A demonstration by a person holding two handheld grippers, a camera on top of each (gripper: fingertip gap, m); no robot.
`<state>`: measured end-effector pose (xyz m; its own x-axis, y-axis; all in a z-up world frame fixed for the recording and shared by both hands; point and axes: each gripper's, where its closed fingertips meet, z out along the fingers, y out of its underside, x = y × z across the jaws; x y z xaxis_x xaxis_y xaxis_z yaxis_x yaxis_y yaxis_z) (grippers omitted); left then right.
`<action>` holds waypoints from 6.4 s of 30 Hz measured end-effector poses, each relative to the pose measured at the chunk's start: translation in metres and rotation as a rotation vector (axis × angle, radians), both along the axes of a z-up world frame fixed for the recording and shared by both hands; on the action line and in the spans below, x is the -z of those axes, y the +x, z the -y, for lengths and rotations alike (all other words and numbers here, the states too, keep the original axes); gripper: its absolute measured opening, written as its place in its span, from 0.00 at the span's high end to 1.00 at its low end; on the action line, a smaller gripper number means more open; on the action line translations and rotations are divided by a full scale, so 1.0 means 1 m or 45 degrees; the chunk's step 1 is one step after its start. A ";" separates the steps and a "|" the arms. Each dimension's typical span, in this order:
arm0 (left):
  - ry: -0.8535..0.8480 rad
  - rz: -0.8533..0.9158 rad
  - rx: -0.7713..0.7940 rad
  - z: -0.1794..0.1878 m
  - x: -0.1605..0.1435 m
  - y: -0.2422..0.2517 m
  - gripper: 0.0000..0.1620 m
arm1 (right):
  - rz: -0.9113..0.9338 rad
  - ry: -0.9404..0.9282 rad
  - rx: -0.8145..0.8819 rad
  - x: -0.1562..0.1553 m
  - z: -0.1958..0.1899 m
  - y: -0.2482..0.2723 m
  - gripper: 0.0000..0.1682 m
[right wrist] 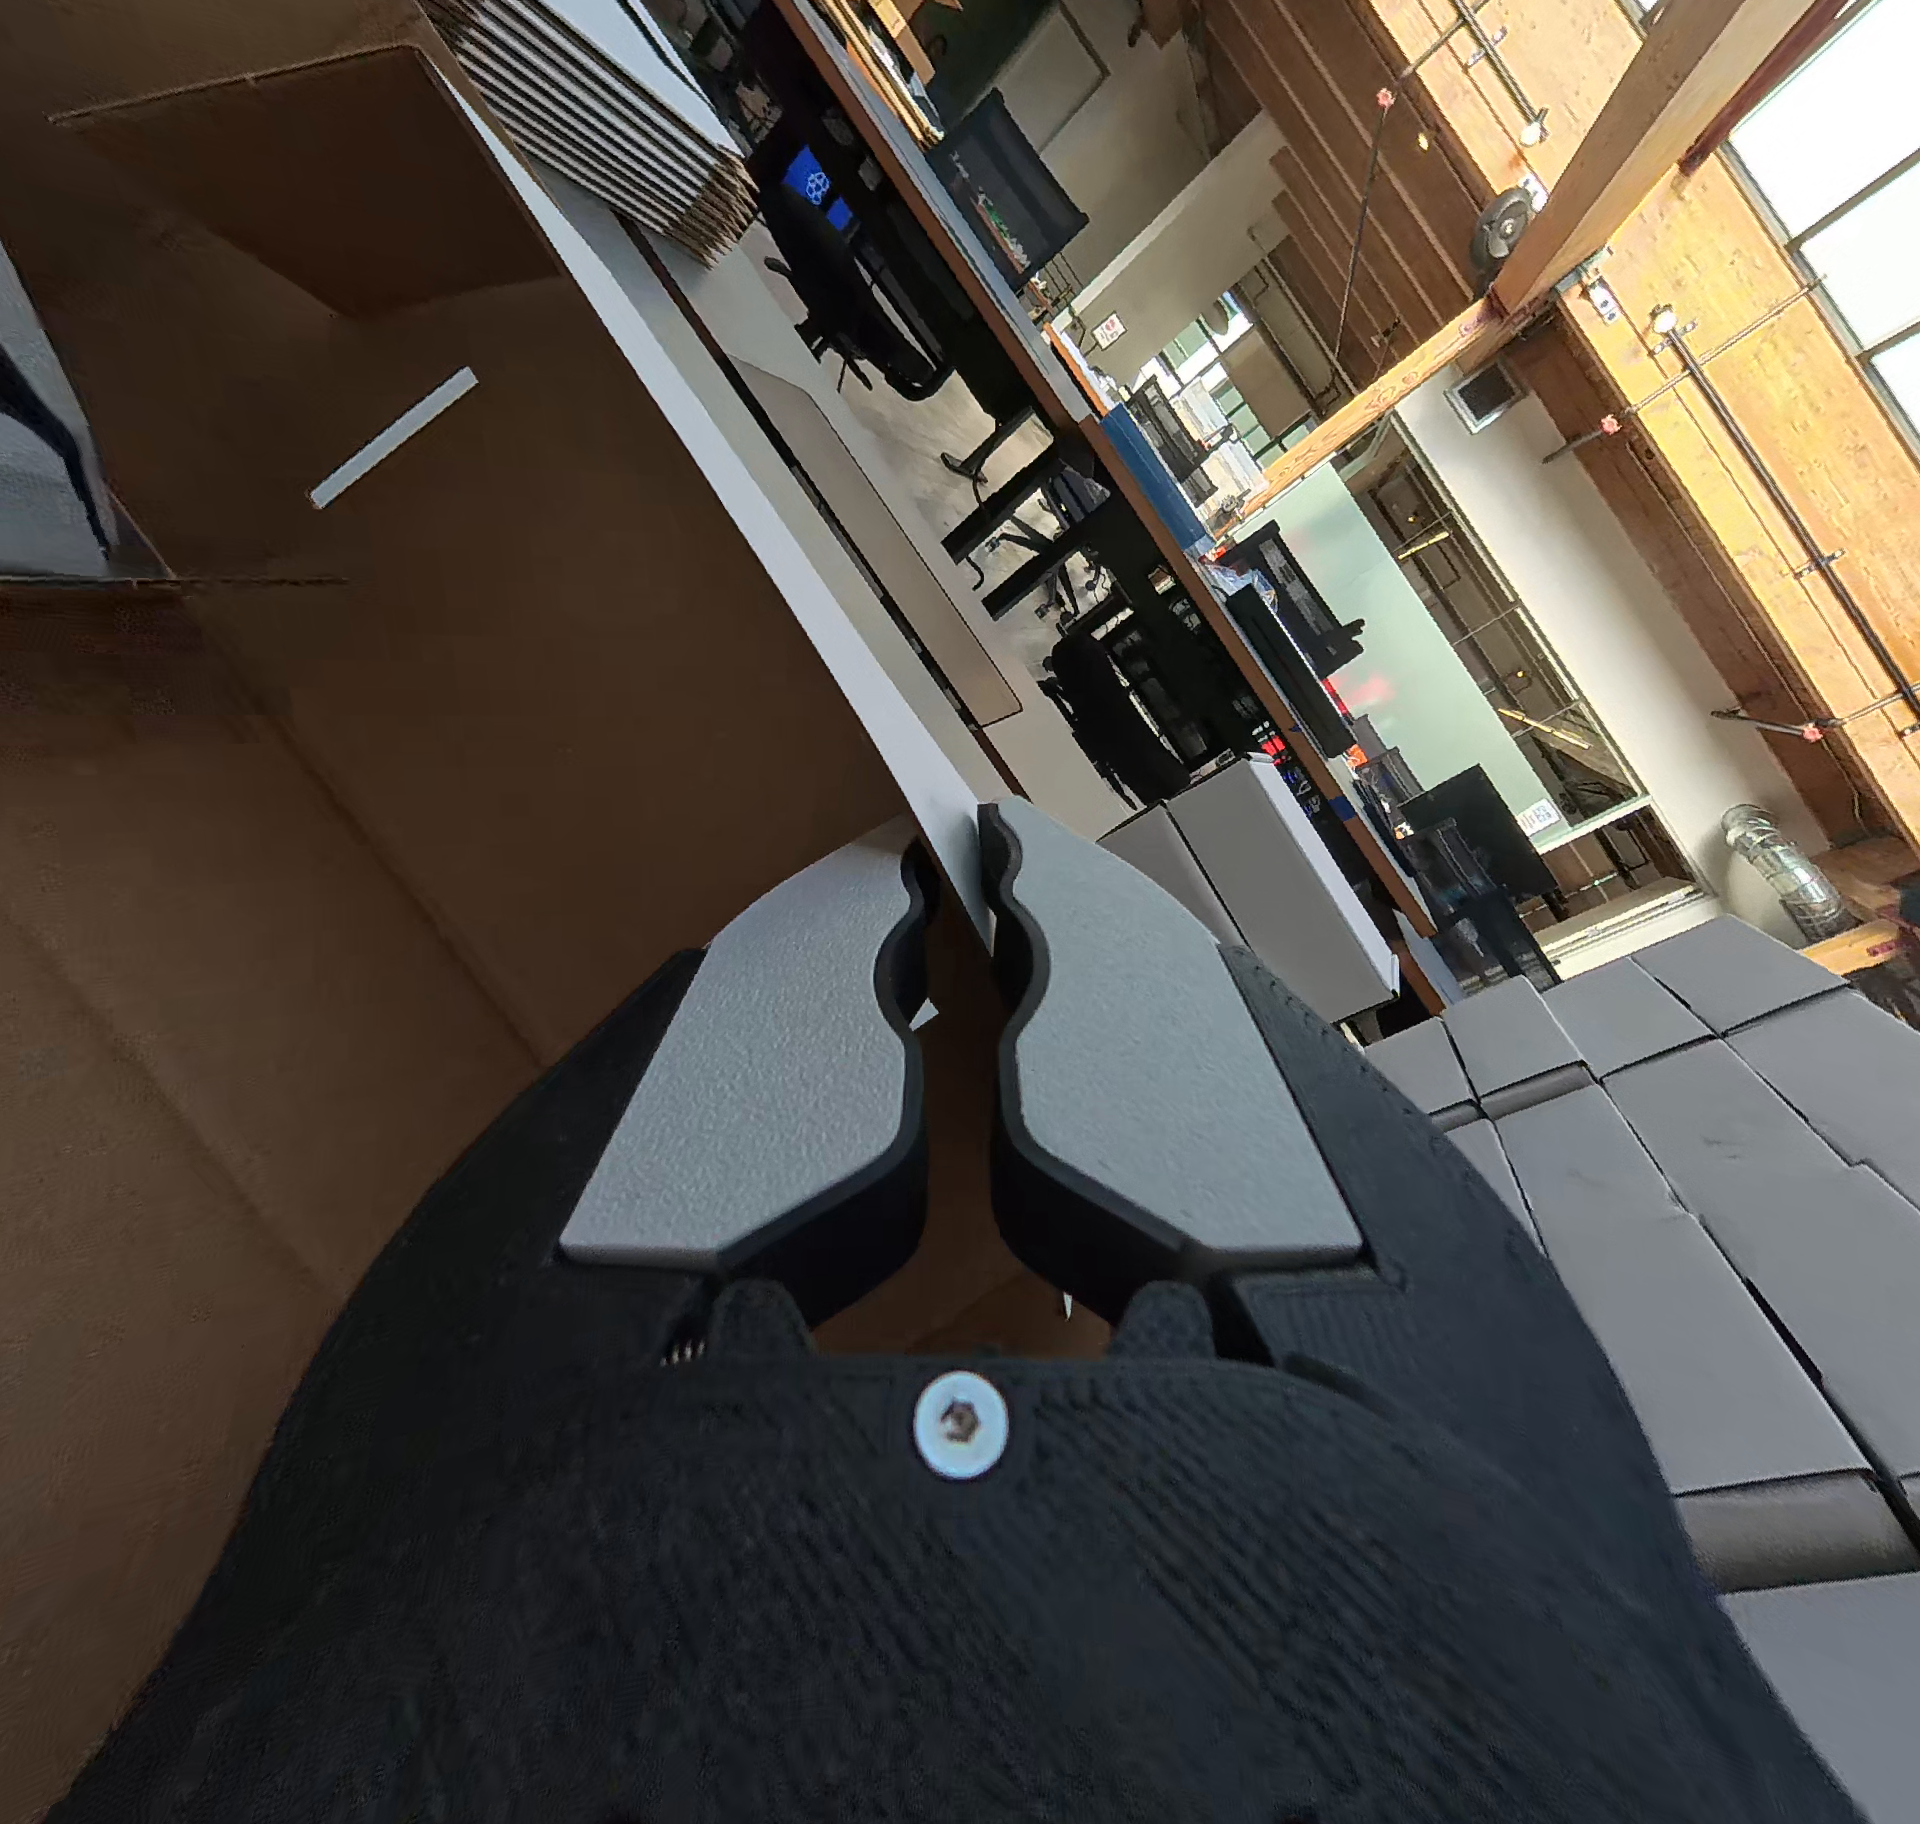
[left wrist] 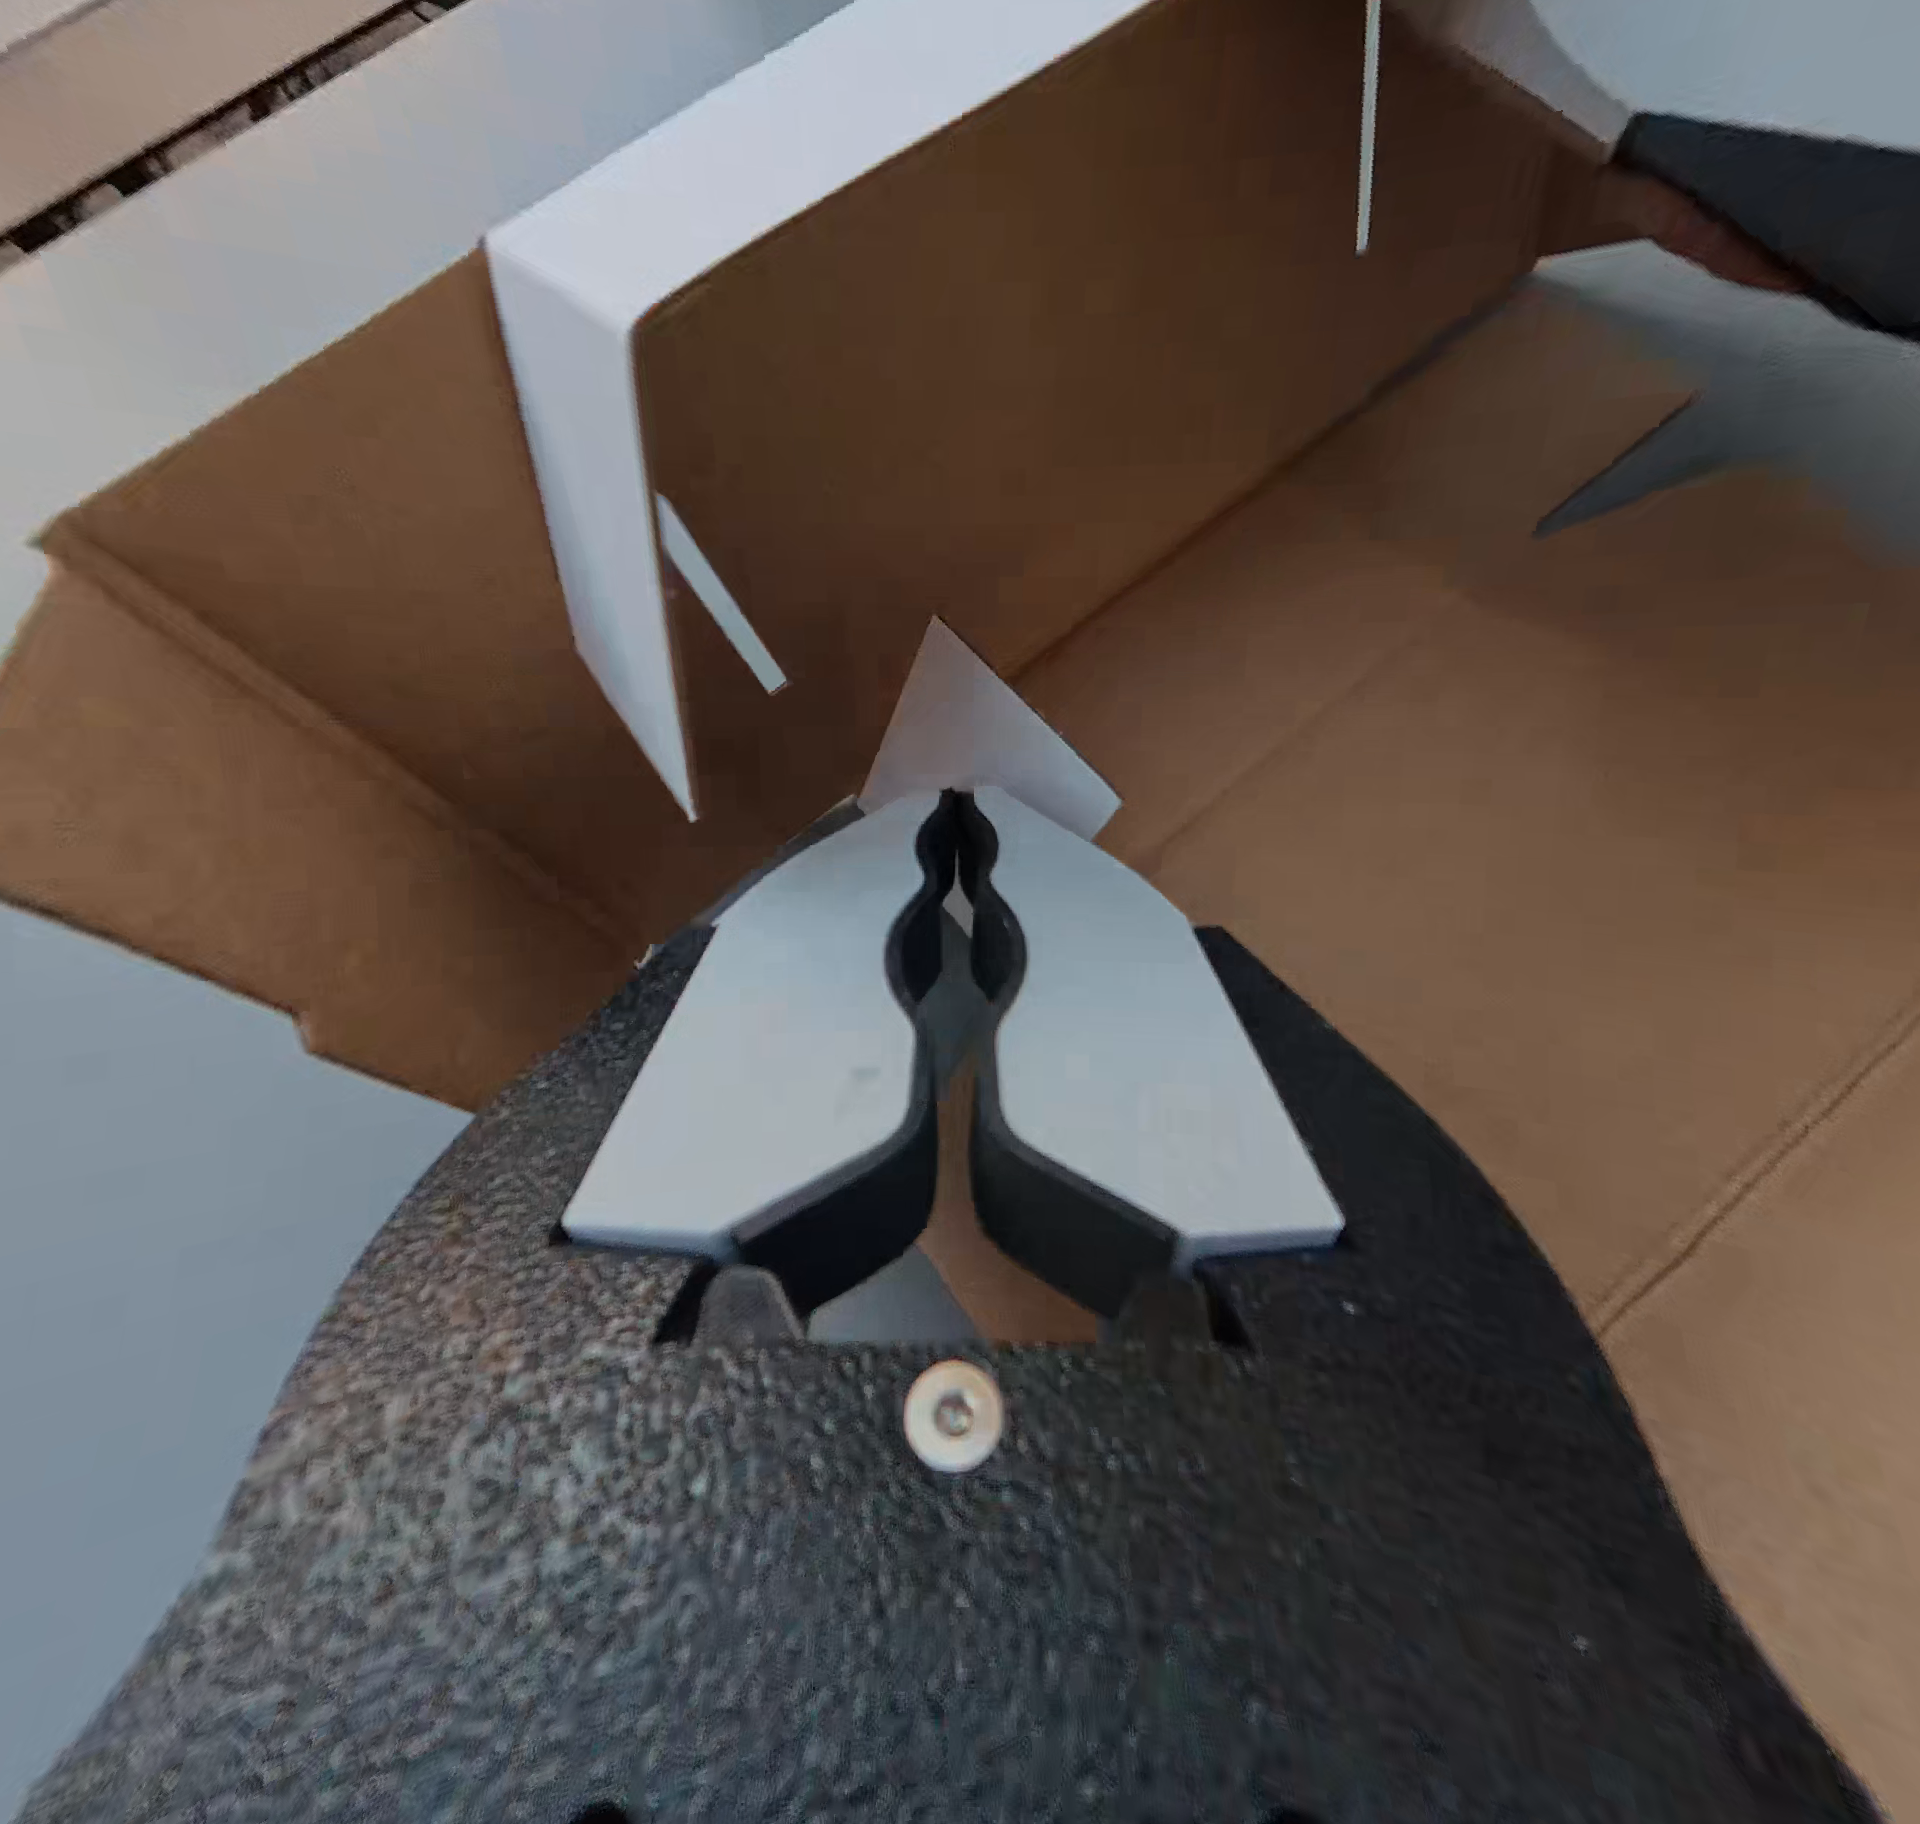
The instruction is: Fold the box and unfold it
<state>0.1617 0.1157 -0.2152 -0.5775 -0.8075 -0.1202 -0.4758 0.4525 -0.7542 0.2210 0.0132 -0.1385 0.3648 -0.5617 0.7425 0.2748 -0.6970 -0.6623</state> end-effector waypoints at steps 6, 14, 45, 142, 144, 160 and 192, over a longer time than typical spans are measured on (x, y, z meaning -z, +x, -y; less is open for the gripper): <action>0.601 0.138 0.208 0.011 0.016 0.001 1.00 | 0.049 -0.040 -0.033 -0.001 0.000 -0.004 0.95; 0.681 0.187 0.268 0.010 0.011 0.001 1.00 | 0.150 -0.113 -0.075 -0.002 0.000 -0.008 0.96; -0.148 0.236 0.031 -0.069 -0.043 0.031 1.00 | 0.353 -0.520 0.133 -0.003 0.006 -0.023 0.99; -0.225 0.279 -0.497 -0.011 -0.030 0.065 0.97 | 0.312 -0.496 0.138 -0.004 -0.003 -0.026 0.97; -0.250 0.269 -0.492 -0.011 -0.030 0.066 0.97 | 0.315 -0.502 0.129 -0.003 -0.004 -0.027 0.97; -0.287 0.256 -0.482 -0.010 -0.030 0.066 0.96 | 0.142 -0.737 0.095 0.005 -0.005 -0.032 0.87; -0.301 0.246 -0.490 -0.012 -0.029 0.067 0.96 | 0.207 -0.326 0.390 -0.040 0.017 -0.043 1.00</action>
<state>0.2282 0.1273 -0.1858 -0.2173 -0.9760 0.0166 -0.4158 0.0772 -0.9062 0.1785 -0.0042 -0.0989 0.0764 -0.4162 0.9061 0.1166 -0.8988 -0.4227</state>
